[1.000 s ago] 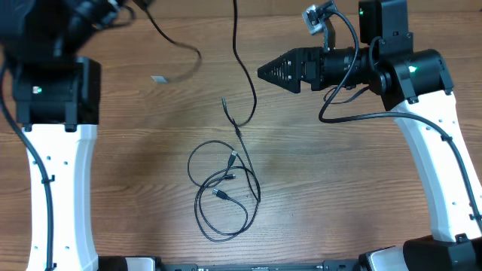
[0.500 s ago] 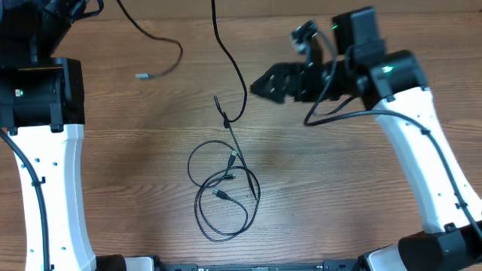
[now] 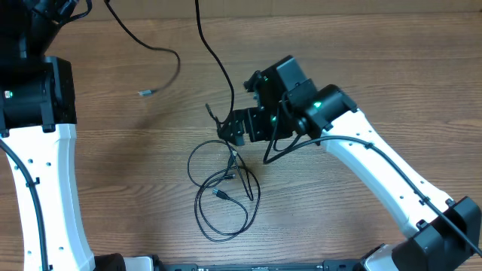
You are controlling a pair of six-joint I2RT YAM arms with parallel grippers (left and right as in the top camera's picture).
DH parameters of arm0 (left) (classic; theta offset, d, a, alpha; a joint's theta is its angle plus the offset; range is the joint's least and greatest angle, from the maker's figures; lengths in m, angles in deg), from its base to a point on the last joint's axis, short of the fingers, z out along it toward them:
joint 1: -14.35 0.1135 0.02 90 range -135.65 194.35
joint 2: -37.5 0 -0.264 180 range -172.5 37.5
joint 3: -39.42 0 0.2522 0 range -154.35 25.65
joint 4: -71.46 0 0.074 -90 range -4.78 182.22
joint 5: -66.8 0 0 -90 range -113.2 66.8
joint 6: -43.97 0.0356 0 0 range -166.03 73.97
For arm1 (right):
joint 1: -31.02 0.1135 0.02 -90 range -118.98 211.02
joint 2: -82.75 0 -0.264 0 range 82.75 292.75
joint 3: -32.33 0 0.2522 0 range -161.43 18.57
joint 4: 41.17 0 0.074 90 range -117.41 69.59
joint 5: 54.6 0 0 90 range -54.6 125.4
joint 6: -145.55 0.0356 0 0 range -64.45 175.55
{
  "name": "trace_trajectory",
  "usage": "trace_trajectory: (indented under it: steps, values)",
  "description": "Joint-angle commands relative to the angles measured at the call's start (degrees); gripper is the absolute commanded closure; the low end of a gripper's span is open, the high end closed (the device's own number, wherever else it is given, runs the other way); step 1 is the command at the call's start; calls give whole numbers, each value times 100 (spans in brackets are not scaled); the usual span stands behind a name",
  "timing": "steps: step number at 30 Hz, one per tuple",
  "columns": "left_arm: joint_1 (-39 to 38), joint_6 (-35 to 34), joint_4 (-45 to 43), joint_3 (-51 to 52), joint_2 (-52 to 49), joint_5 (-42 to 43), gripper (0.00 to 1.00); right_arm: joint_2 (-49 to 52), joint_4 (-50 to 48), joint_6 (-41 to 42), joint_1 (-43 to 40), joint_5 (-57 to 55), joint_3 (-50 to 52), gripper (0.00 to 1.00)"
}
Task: Untangle cables
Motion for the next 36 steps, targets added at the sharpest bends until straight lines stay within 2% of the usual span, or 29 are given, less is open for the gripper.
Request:
trace_trajectory:
  steps: [1,3,4,8,11,13,16,20,23,27,28,29,30,31,36]
  values:
    - [31,243,140,-83,44,-46,96,11,-35,7,203,116,31,0]
    - [31,122,232,-83,35,-35,96,11,13,11,240,66,44,1]
    - [31,87,227,-83,35,-33,96,17,31,20,267,-28,76,8]
    - [76,-103,59,-83,33,-66,96,59,-173,404,354,-533,455,55]
    - [227,-92,59,-83,33,-85,96,70,-522,667,367,-682,916,78]
    - [345,-101,66,-83,26,11,96,70,-695,839,341,-708,1097,82]
    - [533,-234,59,-83,26,129,96,70,-962,933,306,-745,1325,96]
    - [894,-319,59,-83,26,229,96,70,-671,1220,291,-1633,1340,96]
    - [1298,142,197,-83,20,267,96,70,-321,1681,168,-2507,1340,96]
    - [1565,776,892,-83,-13,396,96,68,-216,1460,-31,-2251,1340,96]
    - [1561,938,933,-83,-31,396,96,68,-232,1460,-31,-2170,1340,93]
    - [1539,1060,968,-83,-50,411,96,68,-251,1462,-31,-2109,1340,68]
    - [1499,1152,968,-83,-70,409,96,68,-264,1462,-31,-2076,1340,28]
    - [1456,1244,960,-83,-94,407,96,68,-271,1462,-24,-2068,1340,0]
    - [1167,1775,957,-83,-308,369,96,68,-251,1464,-20,-2065,1340,0]
